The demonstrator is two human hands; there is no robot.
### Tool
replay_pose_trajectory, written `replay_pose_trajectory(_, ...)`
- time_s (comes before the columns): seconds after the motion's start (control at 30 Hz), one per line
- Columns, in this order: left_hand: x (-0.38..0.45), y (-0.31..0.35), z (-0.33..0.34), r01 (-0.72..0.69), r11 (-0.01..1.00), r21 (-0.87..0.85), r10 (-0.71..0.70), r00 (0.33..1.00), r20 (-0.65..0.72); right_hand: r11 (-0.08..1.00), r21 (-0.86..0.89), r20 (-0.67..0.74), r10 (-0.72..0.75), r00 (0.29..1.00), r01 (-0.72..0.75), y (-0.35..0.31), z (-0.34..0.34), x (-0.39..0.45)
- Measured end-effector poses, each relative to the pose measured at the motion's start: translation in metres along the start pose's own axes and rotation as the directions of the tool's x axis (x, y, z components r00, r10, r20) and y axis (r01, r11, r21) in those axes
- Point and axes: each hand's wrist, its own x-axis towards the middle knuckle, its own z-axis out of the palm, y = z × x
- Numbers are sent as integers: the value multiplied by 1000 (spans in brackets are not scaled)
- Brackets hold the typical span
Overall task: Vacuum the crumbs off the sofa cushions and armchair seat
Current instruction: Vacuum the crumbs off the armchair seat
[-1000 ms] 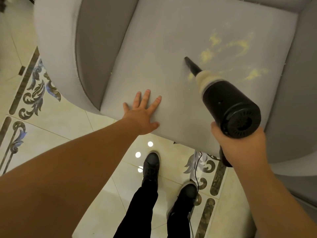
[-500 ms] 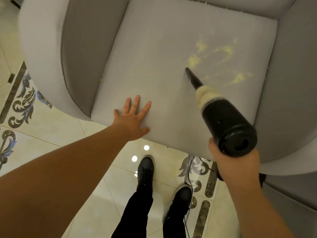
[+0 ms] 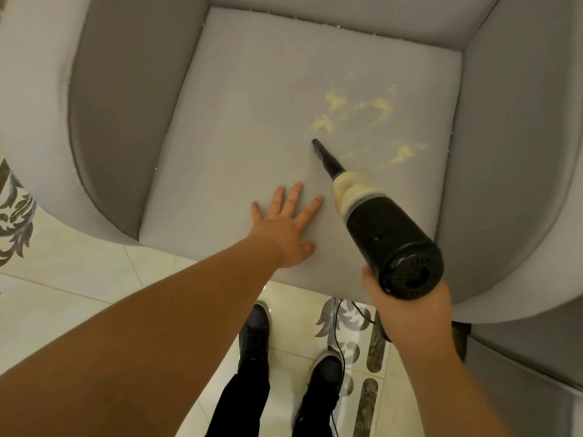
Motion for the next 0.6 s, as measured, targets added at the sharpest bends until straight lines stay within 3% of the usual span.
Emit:
replay_pose_trajectory(0.2, 16, 20, -6, 58, 997, 41, -58, 998, -8, 991, 79, -155, -92, 984, 105, -31, 8, 52)
replay_pose_trajectory(0.47, 29, 3, -26, 160, 986, 47, -163, 984, 70, 971, 218, -197, -55, 979, 99, -70, 4, 99)
replay_pose_trajectory(0.6, 31, 1, -26, 152, 988, 42, -155, 984, 92, 959, 280, -138, 7, 990, 32, -89, 11, 108)
